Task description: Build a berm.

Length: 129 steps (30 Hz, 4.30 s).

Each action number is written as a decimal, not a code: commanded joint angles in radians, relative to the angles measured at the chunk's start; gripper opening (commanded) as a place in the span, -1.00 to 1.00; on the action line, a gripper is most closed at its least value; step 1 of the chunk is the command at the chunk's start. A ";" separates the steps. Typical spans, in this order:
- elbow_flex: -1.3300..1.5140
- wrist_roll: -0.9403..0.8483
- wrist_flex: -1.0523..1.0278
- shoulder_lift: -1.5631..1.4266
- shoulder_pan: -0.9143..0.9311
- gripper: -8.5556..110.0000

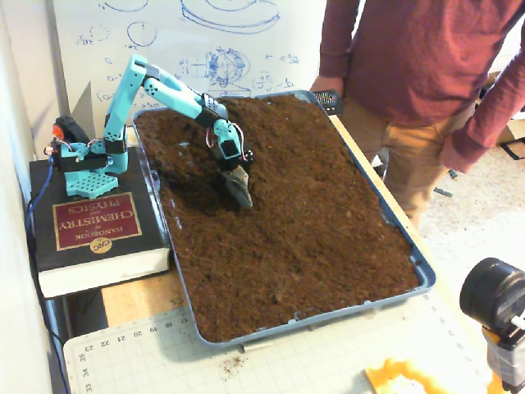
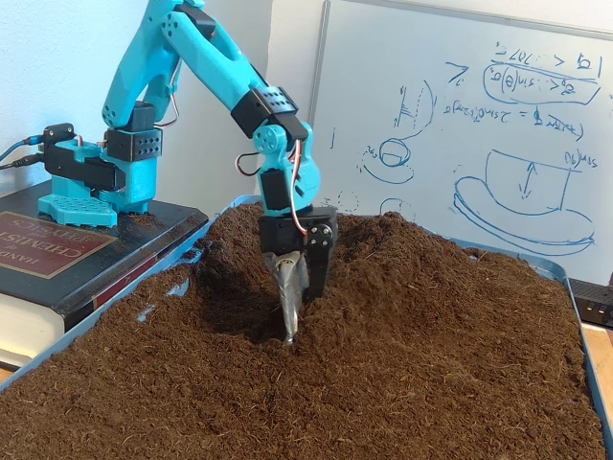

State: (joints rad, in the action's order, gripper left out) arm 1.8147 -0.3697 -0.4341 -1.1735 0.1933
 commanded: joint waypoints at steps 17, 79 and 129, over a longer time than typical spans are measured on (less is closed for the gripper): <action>-0.209 0.092 0.029 -0.239 -0.202 -0.85; 0.831 -0.540 0.048 -0.650 0.500 -0.85; 0.652 -0.423 0.048 -0.589 0.371 -0.85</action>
State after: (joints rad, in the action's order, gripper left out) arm 2.5173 -0.8483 -0.3988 -1.6858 0.5706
